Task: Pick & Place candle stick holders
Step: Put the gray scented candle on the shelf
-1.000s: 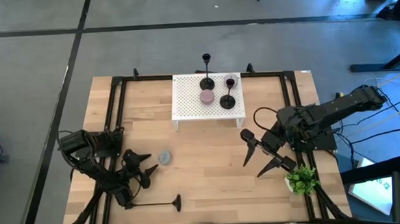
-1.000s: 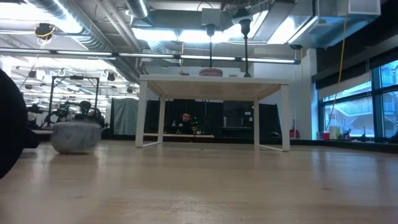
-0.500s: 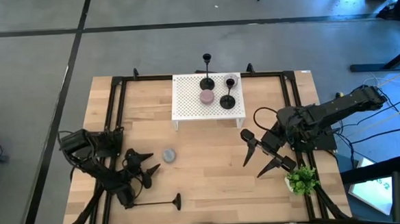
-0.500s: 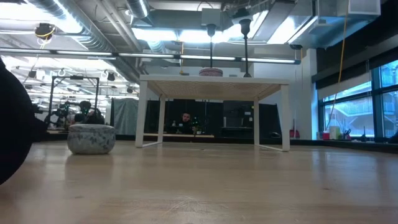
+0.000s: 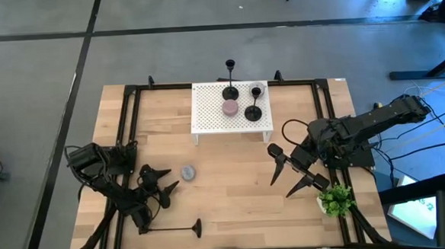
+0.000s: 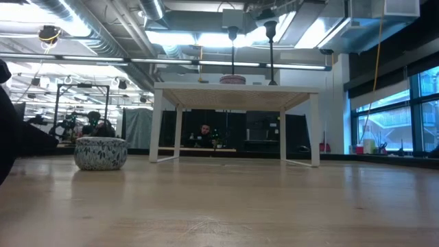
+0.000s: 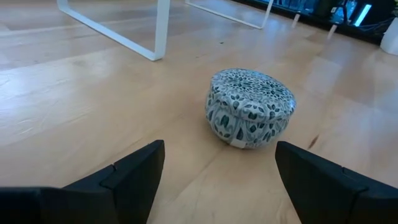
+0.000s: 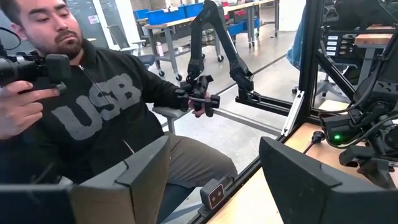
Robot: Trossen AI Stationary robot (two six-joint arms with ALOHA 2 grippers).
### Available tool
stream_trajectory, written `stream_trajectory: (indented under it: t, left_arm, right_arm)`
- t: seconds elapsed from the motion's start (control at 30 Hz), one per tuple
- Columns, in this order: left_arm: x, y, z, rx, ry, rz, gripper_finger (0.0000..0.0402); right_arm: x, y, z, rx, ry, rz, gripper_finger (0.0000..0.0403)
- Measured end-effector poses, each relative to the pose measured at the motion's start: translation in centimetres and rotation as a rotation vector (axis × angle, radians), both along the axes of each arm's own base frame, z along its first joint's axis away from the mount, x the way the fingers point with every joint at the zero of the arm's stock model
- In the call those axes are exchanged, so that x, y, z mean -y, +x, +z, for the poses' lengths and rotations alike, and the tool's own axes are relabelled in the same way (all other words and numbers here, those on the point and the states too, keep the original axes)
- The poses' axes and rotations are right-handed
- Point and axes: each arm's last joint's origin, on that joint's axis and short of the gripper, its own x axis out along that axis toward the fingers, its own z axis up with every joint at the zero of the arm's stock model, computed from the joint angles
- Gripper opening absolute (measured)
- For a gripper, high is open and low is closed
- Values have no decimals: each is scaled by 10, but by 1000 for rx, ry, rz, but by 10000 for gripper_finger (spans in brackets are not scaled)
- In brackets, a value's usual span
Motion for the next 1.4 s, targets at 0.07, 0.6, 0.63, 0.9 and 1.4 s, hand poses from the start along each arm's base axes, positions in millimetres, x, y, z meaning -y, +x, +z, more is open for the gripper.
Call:
stream_trajectory:
  t: [0.07, 0.6, 0.63, 0.9, 1.4]
  left_arm:
    - [0, 0, 0, 15, 3, -4, 304]
    - [1, 23, -3, -66, 28, 13, 303]
    - [2, 24, -3, -65, 27, 13, 303]
    - [3, 34, -3, -76, 38, 10, 303]
    - [-4, 54, -3, -132, 85, 26, 303]
  right_arm:
    - [0, 0, 0, 0, 0, 0, 250]
    - [0, 0, -1, -9, -3, 1, 250]
    - [0, 0, -1, -10, -3, 1, 250]
    - [0, 0, -1, -11, -4, 1, 250]
    - [0, 0, -1, -14, -5, 1, 250]
